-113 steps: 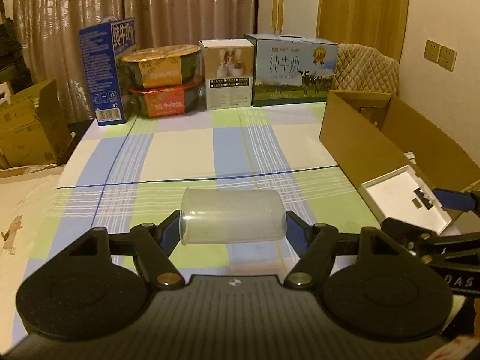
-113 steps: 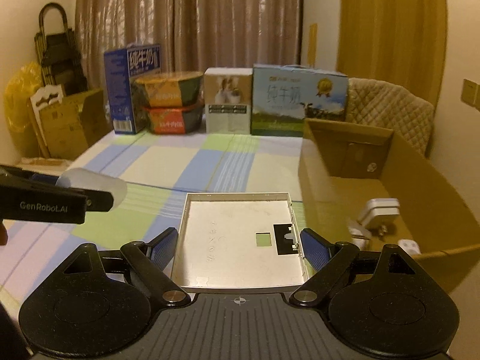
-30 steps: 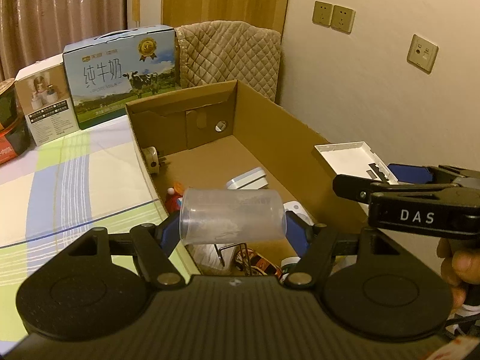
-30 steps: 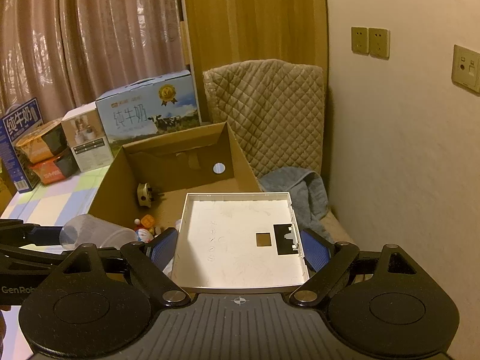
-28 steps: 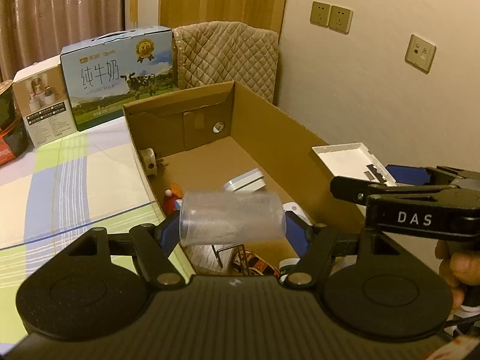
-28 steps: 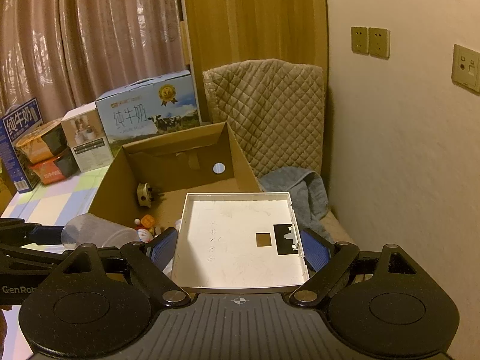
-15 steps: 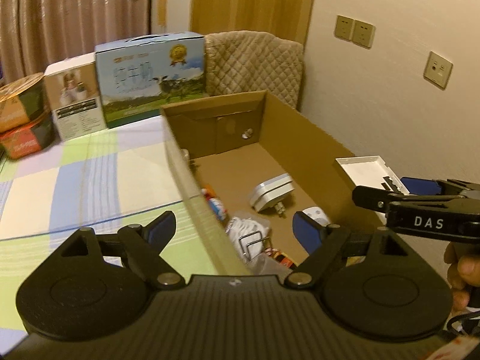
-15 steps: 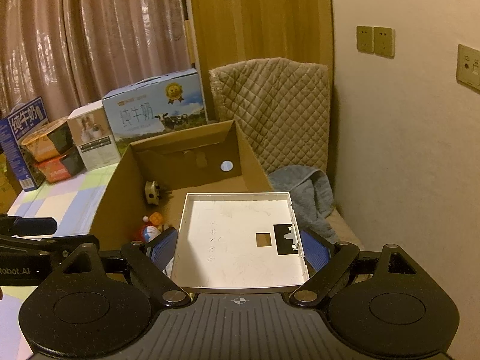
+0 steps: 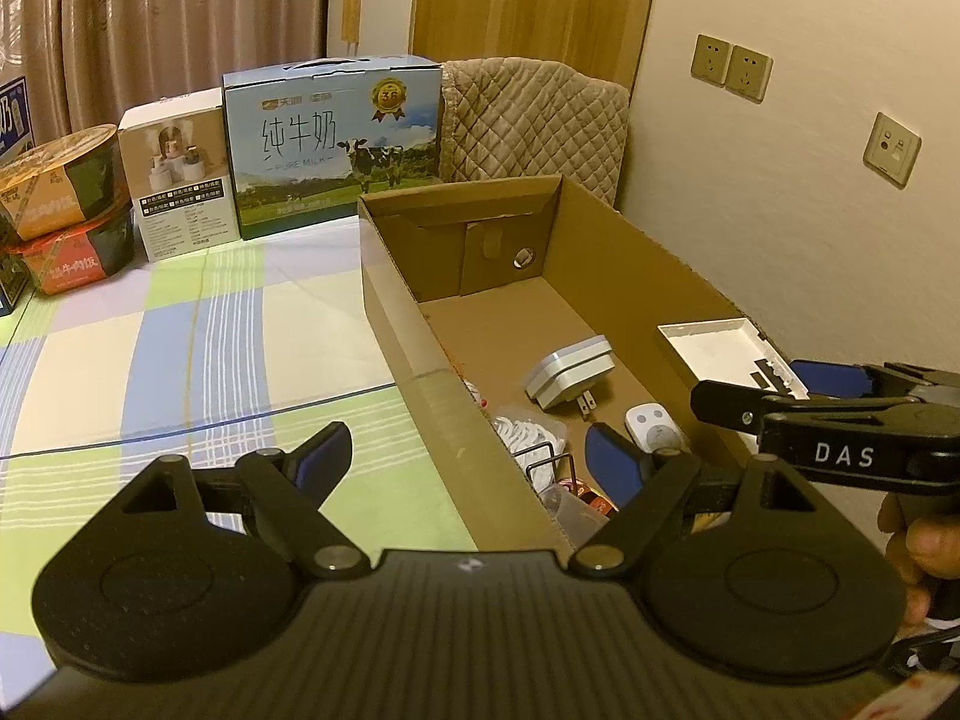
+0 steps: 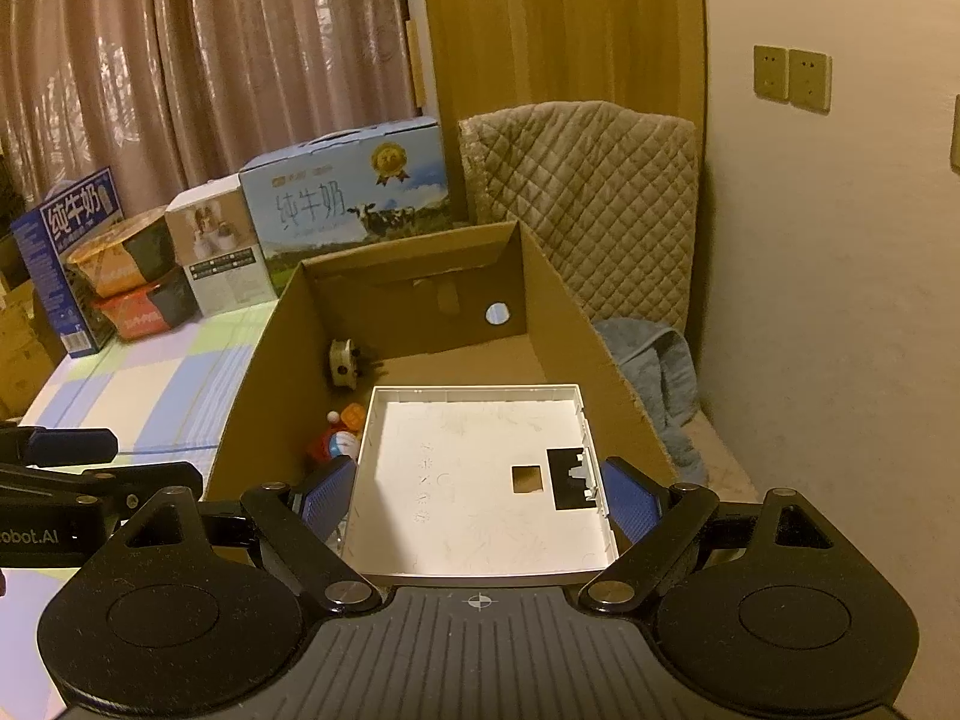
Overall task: Organize rigid objects
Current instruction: 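Lower the white tray lid into the box and open the right tool, then withdraw both open tools from the box back over the table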
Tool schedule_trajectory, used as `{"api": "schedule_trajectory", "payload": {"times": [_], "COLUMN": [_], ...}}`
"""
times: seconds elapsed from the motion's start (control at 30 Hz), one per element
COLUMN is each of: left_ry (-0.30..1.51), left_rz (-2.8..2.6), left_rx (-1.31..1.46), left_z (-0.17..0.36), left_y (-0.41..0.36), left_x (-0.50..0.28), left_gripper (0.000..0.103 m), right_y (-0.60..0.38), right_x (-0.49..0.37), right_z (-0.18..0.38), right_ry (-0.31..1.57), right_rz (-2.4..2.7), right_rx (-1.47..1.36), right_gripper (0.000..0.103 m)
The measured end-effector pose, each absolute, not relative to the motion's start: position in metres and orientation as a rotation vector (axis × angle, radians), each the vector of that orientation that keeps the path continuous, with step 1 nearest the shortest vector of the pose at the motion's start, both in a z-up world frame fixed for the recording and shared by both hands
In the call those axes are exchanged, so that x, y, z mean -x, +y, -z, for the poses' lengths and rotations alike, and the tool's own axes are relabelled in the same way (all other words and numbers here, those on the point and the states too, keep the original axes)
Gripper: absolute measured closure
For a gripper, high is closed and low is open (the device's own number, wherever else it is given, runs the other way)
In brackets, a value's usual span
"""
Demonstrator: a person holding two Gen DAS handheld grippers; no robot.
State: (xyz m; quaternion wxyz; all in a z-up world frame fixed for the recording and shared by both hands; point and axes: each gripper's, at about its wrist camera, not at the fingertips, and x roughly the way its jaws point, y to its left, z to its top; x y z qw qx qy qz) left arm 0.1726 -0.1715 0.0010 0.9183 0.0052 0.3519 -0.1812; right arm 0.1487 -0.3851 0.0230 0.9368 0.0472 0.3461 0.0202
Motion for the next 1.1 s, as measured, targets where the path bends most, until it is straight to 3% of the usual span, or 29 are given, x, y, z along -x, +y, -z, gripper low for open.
{"api": "schedule_trajectory", "payload": {"times": [0.63,0.83,1.1], "left_ry": [0.744,0.74,0.738], "left_rz": [0.349,0.309,0.263], "left_rx": [0.027,0.087,0.12], "left_z": [0.003,0.0,-0.012], "left_y": [-0.155,-0.142,-0.134], "left_x": [-0.164,-0.148,-0.117], "left_gripper": [0.02,0.006,0.001], "right_y": [-0.388,-0.397,-0.398], "right_x": [-0.151,-0.133,-0.101], "right_z": [-0.029,-0.043,-0.06], "right_ry": [0.676,0.672,0.694], "right_rz": [-0.064,-0.025,-0.008], "right_rx": [-0.174,-0.187,-0.182], "right_gripper": [0.014,0.014,0.014]}}
